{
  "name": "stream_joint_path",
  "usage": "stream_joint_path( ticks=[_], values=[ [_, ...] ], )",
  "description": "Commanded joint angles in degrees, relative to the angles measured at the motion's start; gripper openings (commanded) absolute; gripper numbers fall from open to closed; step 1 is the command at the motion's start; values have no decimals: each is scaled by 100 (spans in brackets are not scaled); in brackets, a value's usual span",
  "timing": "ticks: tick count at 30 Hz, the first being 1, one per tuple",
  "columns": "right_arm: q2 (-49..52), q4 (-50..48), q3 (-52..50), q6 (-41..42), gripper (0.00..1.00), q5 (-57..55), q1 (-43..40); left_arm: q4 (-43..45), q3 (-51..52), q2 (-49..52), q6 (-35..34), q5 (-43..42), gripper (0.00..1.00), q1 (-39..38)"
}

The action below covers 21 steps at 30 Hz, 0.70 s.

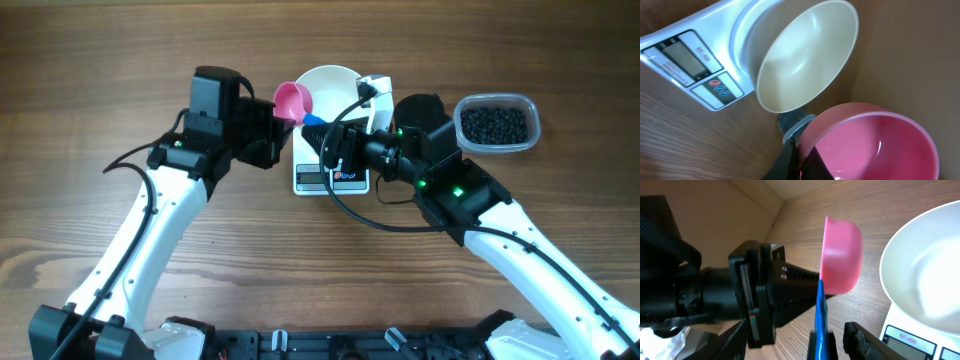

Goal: Scoop item into bowl and weigh 150g on scale
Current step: 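Lift the pink scoop over the scale and pass its blue handle to the right gripper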

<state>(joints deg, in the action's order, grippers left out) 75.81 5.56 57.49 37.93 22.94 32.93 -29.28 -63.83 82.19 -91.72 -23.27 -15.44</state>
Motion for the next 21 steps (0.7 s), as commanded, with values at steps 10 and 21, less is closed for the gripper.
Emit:
stream_joint_path(
  ticks=[10,21],
  values=[
    [127,142,149,0,29,-236,28,-186,-42,-37,-72,229,4,-87],
    [260,116,149,258,28,-234,28,-188,-42,-33,-68,234,4,-160]
  ],
)
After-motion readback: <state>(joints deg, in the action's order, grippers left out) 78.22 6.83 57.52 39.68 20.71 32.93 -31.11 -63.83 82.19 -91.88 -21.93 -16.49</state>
